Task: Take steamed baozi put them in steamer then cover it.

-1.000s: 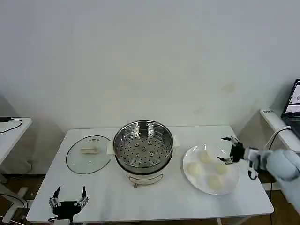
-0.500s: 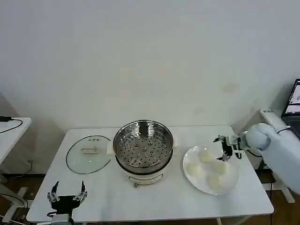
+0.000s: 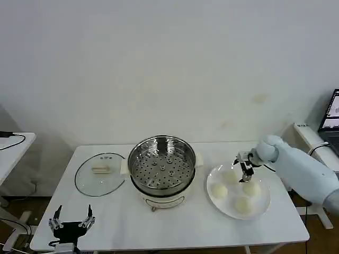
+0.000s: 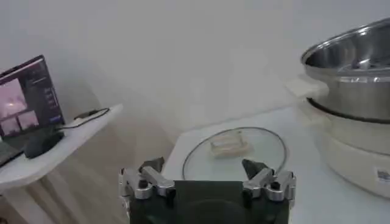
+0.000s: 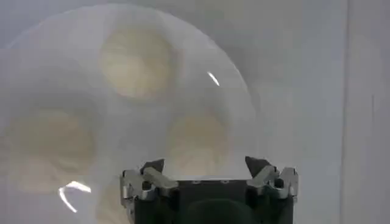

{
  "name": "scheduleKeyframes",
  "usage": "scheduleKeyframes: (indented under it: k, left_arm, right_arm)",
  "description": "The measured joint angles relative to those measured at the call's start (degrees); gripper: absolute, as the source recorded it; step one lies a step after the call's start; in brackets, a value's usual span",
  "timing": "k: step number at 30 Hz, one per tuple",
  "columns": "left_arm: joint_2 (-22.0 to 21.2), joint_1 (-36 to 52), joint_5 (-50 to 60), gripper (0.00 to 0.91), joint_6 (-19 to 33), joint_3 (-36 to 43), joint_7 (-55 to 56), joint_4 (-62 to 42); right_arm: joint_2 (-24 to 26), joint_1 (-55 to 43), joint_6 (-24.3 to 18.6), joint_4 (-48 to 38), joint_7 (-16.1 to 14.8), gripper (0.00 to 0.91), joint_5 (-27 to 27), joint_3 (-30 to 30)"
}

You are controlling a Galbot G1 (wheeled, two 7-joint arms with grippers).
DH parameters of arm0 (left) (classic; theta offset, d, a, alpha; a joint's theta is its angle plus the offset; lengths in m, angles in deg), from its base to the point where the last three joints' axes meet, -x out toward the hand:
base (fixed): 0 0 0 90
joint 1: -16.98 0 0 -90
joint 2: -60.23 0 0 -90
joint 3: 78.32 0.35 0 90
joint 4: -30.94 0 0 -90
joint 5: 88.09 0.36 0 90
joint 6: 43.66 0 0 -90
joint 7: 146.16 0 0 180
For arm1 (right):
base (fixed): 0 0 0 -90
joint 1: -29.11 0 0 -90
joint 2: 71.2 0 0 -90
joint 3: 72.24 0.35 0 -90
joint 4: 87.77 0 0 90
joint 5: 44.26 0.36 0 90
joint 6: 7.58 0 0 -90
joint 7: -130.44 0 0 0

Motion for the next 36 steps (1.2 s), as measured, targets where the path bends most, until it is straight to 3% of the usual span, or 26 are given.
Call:
scheduleKeyframes:
  k: [10, 17, 25, 28, 36]
  left_arm:
    - [-0.27, -0.17, 0.22, 0.907, -0.08, 0.31, -0.02, 0.53]
    - [-0.23, -0.84, 0.22, 0.907, -0.08, 0.05, 0.0, 1.2]
    - [-0.39, -1.07, 0.23, 0.907, -0.09, 0.21, 0.07, 1.59]
    - [-0.39, -1.07, 0.22, 0.907, -0.11, 0.25, 0.08, 1.77]
    - [-0.32, -1.11, 0.2, 0.907, -0.17, 0.24, 0.12, 1.83]
  right_arm:
    - [-1.53, -0.62, 1.11, -1.24, -0.11, 0.907, 0.5, -2.07]
    - [-1.75, -0.81, 1.76, -1.6, 0.08, 0.746, 0.74, -2.65]
    - [-1.16, -0.89, 2.3, -0.9, 0.11, 0.695, 1.1, -3.57]
    - [-0.83, -0.86, 2.38, -0.55, 0.28, 0.605, 1.25, -3.65]
    - [0.51, -1.72, 2.64, 1.25, 0.79, 0.605, 2.14, -4.03]
